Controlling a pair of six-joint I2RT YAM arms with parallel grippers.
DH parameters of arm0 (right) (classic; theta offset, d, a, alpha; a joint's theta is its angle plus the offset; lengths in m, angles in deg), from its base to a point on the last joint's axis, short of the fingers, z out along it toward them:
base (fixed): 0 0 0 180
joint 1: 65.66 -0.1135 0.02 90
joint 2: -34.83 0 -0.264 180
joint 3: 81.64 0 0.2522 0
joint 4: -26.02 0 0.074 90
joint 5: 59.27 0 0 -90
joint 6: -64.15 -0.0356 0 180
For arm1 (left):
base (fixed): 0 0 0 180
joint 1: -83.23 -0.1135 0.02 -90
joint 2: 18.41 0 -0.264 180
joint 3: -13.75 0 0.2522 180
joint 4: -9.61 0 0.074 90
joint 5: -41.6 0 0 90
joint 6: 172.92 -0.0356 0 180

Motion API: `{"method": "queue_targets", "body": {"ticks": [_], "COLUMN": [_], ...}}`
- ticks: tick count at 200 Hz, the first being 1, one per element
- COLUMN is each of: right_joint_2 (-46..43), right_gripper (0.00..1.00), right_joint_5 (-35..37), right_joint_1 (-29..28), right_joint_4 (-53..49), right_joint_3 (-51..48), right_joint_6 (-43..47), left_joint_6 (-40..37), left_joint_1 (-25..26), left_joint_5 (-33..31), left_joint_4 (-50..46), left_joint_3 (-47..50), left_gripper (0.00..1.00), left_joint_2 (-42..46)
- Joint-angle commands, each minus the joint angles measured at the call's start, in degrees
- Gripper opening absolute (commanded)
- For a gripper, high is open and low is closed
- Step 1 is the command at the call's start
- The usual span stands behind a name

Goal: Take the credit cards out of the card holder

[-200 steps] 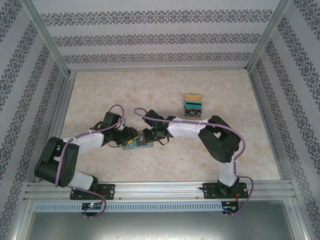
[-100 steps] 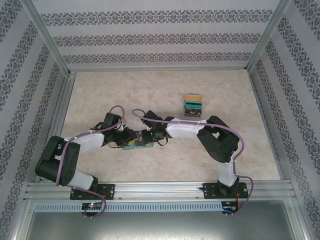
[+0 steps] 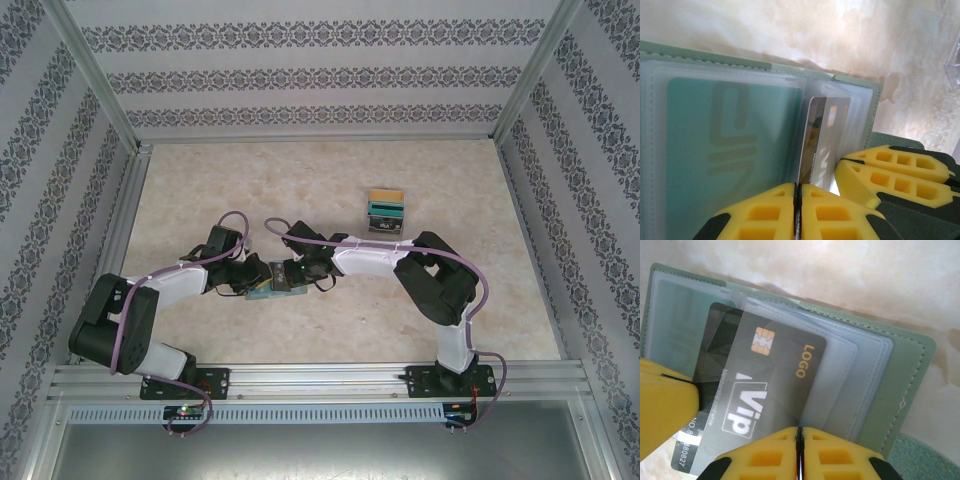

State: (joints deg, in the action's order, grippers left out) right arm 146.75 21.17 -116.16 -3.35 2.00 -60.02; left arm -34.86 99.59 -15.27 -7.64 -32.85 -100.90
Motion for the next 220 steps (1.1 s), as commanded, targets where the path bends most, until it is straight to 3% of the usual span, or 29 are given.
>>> {"method": "queue_targets", "body": {"ticks": [1, 137, 181, 220], "right_joint_2": [1.20, 0.73, -2.00, -8.59], "right_gripper": [0.13, 0.13, 0.15, 0.19], "right_joint_5": [0.34, 0.47, 1.11, 2.20], "right_joint_1": [-0.02, 0.65, 1.44, 2.70], "right_joint_4": [-1.43, -1.38, -1.24, -0.93], "right_joint_3": [-0.34, -1.15, -1.05, -1.56], "right_joint_6": [0.21, 0.18, 0.37, -0.16], "left_joint_6": [-2.86, -5.43, -5.54, -4.45], "left_joint_1": [-0.97, -2.74, -2.74, -2.74], "left_joint_5": [-3.10, -11.75, -9.98, -6.62], "left_joint_4": [-4.16, -14.38, -15.50, -14.36], "left_joint_3": [0.58, 1.64, 0.50, -1.23], "left_gripper": [0.10, 0.12, 0.11, 0.01], "left_joint_2": [2.11, 14.02, 18.29, 21.91]}}
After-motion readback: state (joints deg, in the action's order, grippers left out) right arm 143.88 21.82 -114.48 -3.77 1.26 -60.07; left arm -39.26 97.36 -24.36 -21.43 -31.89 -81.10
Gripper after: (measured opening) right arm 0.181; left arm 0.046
